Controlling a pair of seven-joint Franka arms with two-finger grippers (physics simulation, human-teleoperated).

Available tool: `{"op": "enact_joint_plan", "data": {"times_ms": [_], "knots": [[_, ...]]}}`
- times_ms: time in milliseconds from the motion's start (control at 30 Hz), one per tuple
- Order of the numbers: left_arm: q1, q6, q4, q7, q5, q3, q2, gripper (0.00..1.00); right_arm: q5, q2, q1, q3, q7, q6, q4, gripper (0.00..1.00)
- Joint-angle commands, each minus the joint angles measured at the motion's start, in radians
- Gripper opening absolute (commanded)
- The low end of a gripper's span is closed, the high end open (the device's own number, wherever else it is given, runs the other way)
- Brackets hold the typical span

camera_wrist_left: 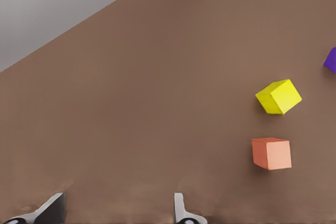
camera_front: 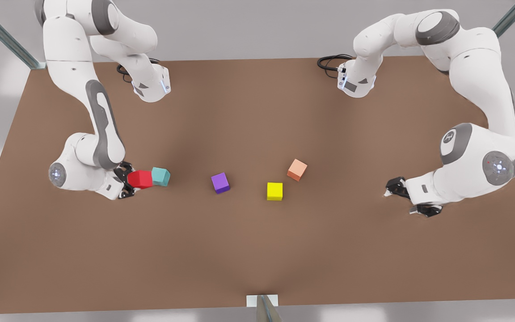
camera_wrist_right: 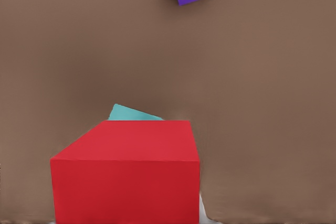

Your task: Pick up red wooden cube and pass to hand red wooden cube and place in blue wooden cube

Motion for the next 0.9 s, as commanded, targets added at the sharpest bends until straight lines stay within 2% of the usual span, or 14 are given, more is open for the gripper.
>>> {"op": "enact_joint_plan", "data": {"times_ms": [0, 33, 67, 200, 667, 833, 867], "knots": [[-0.314, -0.149, -0.162, -0.292, -0.257, 0.513, -0.288, 1.0, -0.135, -0.006, 0.014, -0.001, 0.544, 0.188, -0.025, 0.4], [-0.485, -0.112, -0.237, -0.287, -0.349, 0.733, -0.373, 1.0, -0.135, -0.006, 0.028, 0.001, 0.59, 0.199, -0.037, 0.4], [-0.488, -0.109, -0.244, -0.293, -0.352, 0.734, -0.408, 1.0, -0.133, -0.004, 0.042, 0.002, 0.619, 0.205, -0.045, 0.4], [-0.481, -0.11, -0.201, -0.29, -0.405, 0.707, -0.338, 1.0, -0.135, -0.021, 0.099, 0.001, 0.695, 0.244, -0.106, 0.4], [-0.487, -0.127, -0.201, -0.292, -0.425, 0.705, -0.334, 1.0, -0.133, -0.089, 0.139, 0.008, 0.695, 0.243, -0.258, 0.4], [-0.479, -0.127, -0.201, -0.287, -0.425, 0.705, -0.324, 1.0, -0.133, -0.09, 0.14, 0.008, 0.695, 0.245, -0.266, 0.41], [-0.473, -0.125, -0.199, -0.287, -0.433, 0.707, -0.325, 1.0, -0.133, -0.087, 0.14, 0.01, 0.698, 0.247, -0.266, 0.91]]}}
